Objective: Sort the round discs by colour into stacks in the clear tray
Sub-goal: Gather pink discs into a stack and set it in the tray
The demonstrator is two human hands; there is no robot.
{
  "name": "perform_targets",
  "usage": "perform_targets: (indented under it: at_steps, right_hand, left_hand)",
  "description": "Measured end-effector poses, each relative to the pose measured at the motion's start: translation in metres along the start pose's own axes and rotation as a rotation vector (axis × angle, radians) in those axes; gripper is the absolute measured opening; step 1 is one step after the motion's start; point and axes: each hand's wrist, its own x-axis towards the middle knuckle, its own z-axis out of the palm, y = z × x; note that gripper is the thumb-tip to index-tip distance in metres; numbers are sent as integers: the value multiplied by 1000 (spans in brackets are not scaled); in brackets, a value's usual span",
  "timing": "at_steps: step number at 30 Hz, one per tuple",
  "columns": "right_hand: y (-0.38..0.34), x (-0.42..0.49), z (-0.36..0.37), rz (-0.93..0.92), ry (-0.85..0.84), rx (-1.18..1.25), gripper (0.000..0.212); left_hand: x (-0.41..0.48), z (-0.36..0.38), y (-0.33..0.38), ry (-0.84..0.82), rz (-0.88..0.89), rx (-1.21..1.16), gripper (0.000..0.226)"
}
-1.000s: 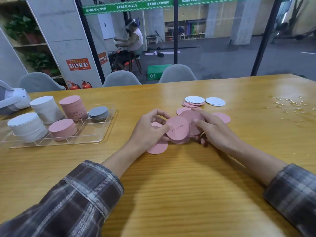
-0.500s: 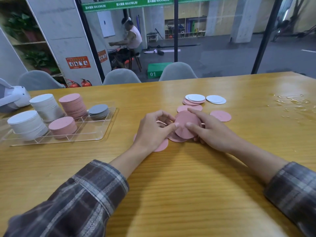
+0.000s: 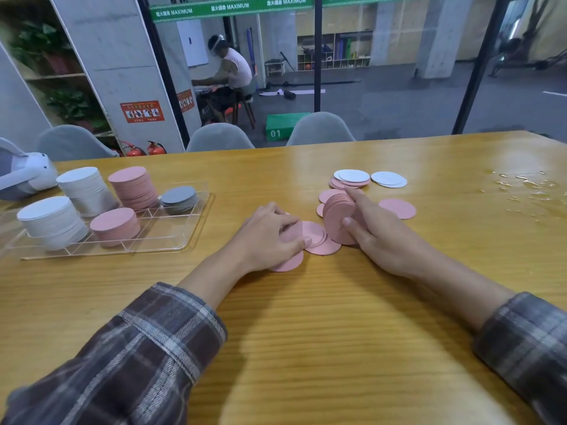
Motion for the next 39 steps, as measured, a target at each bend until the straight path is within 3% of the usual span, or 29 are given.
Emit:
perform_targets:
  at_steps: [8, 17, 26, 39]
  right_hand:
    - [7, 4, -4, 74, 82, 86, 54]
    - [6, 2, -6, 120, 89, 105, 55]
    - [0, -2, -8, 97, 79, 133, 53]
    - [1, -1, -8, 139, 100, 181, 49]
  left_hand:
    - [-3, -4, 1, 117, 39, -117, 52]
    - [-4, -5, 4, 174, 175, -160, 63]
    - [-4, -8, 13, 268, 154, -406, 12]
    - [-7, -11, 19, 129, 92, -676, 6]
